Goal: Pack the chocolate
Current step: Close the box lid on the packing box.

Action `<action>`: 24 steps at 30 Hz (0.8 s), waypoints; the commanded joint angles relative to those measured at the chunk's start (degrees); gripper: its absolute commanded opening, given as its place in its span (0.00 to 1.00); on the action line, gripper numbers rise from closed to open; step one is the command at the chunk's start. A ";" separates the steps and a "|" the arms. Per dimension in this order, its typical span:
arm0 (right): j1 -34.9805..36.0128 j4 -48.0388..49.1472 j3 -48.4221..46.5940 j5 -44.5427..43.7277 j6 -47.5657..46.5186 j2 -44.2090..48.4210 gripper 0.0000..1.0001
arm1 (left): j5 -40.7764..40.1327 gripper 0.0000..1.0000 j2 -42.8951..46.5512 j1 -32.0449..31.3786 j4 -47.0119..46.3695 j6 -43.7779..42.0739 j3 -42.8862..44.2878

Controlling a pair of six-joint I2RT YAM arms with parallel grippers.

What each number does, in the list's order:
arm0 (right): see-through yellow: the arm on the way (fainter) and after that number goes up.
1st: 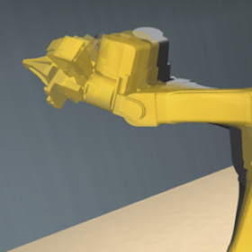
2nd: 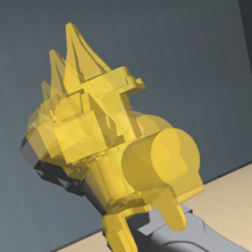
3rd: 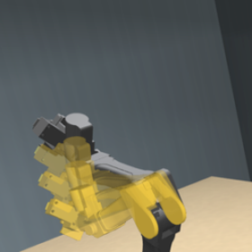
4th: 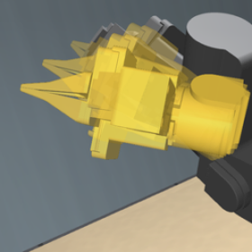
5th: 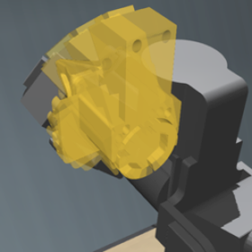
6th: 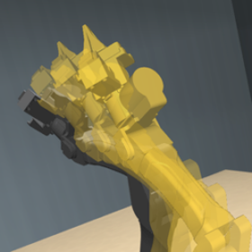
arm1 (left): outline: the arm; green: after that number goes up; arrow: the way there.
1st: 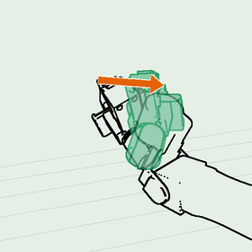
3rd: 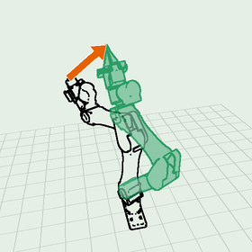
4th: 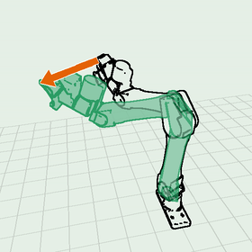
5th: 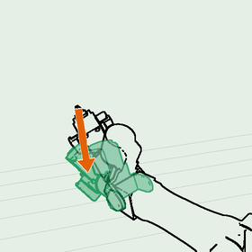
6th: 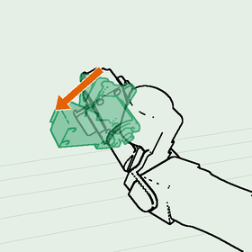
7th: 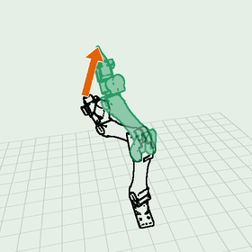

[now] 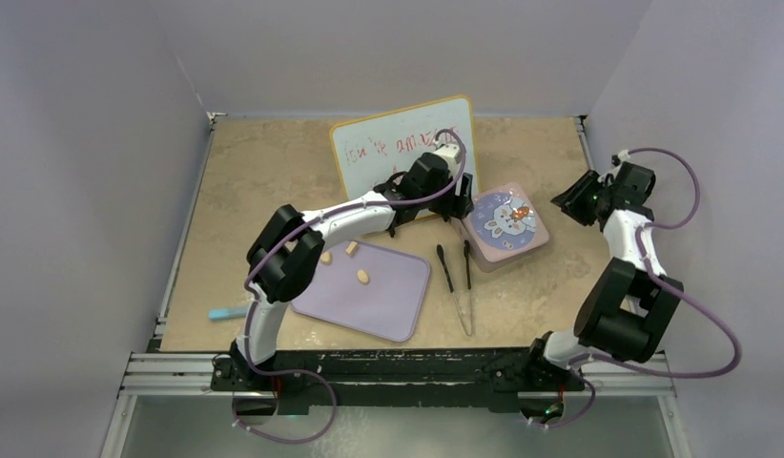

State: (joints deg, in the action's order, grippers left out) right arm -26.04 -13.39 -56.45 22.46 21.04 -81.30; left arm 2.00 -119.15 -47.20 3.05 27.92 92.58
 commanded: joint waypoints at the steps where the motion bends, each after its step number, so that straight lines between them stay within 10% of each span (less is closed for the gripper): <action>1: 1.19 2.90 -3.99 2.80 -0.59 -5.45 0.39 | 1.01 0.69 2.89 0.35 -5.40 0.38 -0.92; 24: 7.54 4.48 -16.51 5.75 -3.86 -23.03 0.38 | 0.49 0.71 0.74 0.33 -12.83 -0.94 -6.63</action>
State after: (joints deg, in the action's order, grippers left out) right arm -19.33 -9.41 -69.43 25.39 19.14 -103.72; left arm 1.69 -119.02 -47.20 -6.04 27.86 85.84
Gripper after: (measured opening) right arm 0.380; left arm 0.711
